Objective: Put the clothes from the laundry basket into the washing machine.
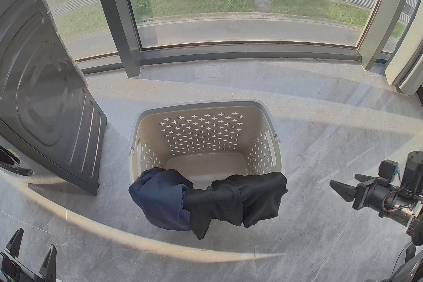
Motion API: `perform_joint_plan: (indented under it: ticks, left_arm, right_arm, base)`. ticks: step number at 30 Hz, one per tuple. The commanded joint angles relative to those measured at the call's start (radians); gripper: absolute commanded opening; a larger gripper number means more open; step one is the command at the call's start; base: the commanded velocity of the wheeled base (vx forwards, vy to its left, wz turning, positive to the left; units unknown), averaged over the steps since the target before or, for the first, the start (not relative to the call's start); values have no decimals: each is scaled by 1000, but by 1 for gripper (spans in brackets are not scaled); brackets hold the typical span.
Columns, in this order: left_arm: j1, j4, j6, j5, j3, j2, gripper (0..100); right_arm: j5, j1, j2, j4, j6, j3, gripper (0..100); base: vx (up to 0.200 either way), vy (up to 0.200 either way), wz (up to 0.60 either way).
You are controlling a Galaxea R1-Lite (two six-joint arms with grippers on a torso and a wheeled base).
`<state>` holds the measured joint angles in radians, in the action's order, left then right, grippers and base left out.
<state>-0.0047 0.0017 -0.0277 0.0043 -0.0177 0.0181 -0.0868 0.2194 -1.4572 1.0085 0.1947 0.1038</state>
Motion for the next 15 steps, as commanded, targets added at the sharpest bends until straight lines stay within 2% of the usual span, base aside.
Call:
perform_joint_plan:
  ticks: [1, 2, 3, 4, 13, 15]
  left_arm:
    - [0, 0, 0, 0, 15, -12, 100]
    - [0, 0, 0, 0, 15, -12, 100]
    - [0, 0, 0, 0, 16, -12, 100]
    - [0, 0, 0, 0, 16, -12, 100]
    - [0, 0, -1, 0, 15, -12, 100]
    - [0, 0, -1, 0, 16, -12, 100]
  right_arm:
    - [10, 144, -371, 196, 20, -13, 100]
    - [10, 144, -371, 196, 20, -13, 100]
    - [30, 187, -420, 220, 25, -4, 100]
    - [35, 195, -434, 234, 28, -1, 100]
    - [41, 295, -588, 390, 32, 2, 100]
    - [55, 310, -618, 426, 31, 14, 100]
  base:
    - [0, 0, 0]
    - [0, 0, 0]
    - [0, 0, 0]
    - [0, 0, 0]
    - [0, 0, 0]
    - [0, 0, 0]
